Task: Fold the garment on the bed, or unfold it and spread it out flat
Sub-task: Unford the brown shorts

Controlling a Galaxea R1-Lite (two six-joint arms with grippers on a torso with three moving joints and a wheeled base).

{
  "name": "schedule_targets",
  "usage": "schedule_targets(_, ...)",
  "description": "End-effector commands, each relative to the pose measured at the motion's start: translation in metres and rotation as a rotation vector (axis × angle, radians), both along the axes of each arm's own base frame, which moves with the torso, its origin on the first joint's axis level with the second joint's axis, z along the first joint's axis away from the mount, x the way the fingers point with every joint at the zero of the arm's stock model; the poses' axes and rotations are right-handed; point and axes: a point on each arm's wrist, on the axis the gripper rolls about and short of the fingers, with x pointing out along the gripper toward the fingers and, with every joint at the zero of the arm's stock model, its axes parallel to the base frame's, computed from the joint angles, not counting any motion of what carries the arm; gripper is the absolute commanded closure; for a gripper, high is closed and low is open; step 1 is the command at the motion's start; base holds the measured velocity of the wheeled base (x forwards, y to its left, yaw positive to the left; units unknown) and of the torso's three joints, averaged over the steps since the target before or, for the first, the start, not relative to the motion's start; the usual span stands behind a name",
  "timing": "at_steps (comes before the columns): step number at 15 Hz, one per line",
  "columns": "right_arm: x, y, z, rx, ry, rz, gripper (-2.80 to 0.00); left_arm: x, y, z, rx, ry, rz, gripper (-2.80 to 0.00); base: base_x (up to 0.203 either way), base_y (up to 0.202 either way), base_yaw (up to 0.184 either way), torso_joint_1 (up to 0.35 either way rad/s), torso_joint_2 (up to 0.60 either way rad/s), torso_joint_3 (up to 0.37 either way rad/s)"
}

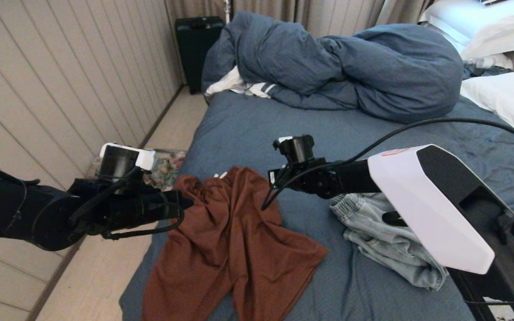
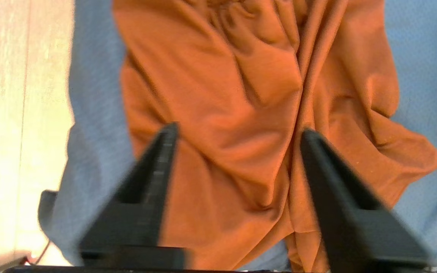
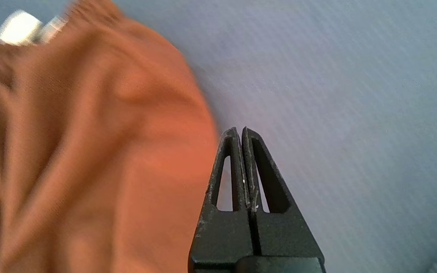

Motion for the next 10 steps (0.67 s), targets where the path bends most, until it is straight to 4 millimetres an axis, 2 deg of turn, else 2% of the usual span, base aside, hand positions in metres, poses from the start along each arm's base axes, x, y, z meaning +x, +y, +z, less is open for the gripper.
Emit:
schedule_targets(1, 0.004, 0.018, -0.019, -0.012, -0.007, 0.034, 0.0, -0.007, 0.008, 0.003, -0.017, -0.002, 0.026, 0.0, 0.0, 0.0, 0.0, 0.0, 0.0, 0.0)
schedule_targets(6, -0.002, 0.039, -0.019, -0.036, -0.098, 0.095, 0.0, -0.009, 0.009, -0.001, -0.018, 0.007, 0.027, 0.0, 0.0, 0.0, 0.0, 0.0, 0.0, 0.0)
schedule_targets(10, 0.007, 0.04, -0.048, -0.096, -0.112, 0.116, 0.0, -0.01, 0.009, -0.009, -0.019, -0.014, 0.024, 0.0, 0.0, 0.0, 0.0, 0.0, 0.0, 0.0)
